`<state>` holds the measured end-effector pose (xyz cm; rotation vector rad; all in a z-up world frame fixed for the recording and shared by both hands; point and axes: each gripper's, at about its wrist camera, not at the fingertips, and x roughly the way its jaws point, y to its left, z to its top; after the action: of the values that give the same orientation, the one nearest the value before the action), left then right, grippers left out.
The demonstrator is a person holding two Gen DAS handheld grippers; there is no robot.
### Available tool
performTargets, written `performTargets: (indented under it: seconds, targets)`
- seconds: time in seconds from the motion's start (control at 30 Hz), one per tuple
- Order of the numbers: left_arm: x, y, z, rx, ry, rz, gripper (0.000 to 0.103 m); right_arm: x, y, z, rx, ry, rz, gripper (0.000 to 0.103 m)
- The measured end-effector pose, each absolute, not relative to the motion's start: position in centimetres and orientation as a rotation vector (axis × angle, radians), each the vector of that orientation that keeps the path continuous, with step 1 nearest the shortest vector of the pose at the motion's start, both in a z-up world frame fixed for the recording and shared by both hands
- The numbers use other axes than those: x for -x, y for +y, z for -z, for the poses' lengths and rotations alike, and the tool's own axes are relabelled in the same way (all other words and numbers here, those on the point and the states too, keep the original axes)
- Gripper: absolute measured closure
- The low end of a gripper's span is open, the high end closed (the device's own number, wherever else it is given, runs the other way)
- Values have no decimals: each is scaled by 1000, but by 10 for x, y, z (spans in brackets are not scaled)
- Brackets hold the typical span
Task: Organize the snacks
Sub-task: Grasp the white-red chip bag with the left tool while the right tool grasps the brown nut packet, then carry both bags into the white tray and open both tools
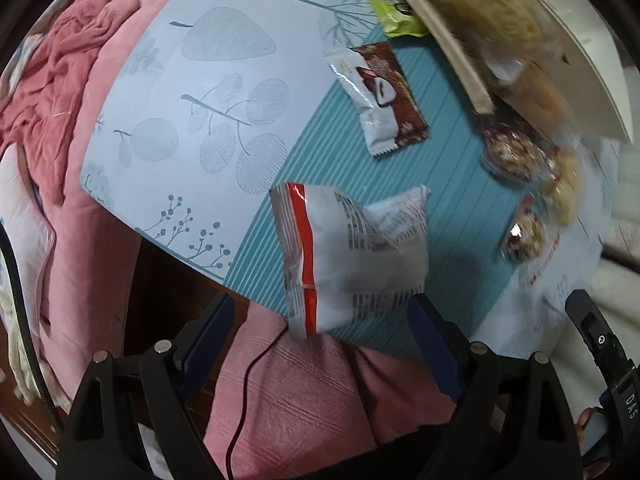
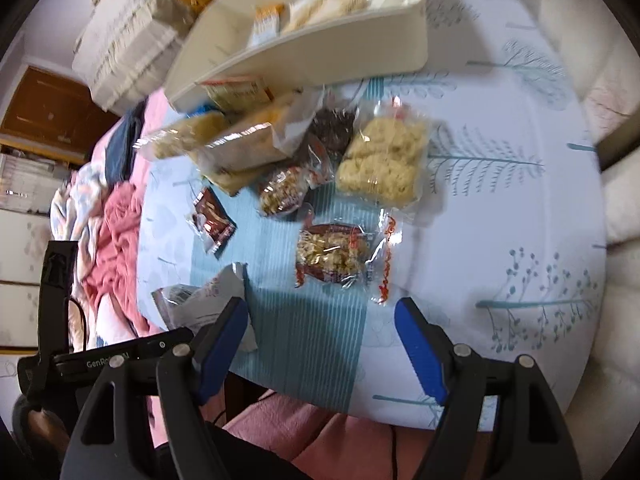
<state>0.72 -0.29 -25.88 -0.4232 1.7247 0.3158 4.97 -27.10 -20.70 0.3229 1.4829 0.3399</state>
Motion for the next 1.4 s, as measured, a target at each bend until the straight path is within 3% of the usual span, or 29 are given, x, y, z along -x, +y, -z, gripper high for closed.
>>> performTargets:
  seconds: [0.1,0.43,0.9,1.03,1.4]
  targets:
    - [-9,-4,265,459,1711,-335,11,-63,-267,222,-311,1562,-359,26]
    - [-21,-9,287,534,1683,-372,11,-89,-230,261,-143,1746,-364,26]
    - [-29,1,282,538,1568,-357,39,-95,-204,277,-11,1791,-333,30]
    - [-40,-3,280,523,1574,-332,42,-97,-194,275,-38,1776,-347,39]
    - [-34,-7,252,545,1552,-322,44,-92,-213,269,-104,1774,-394,46]
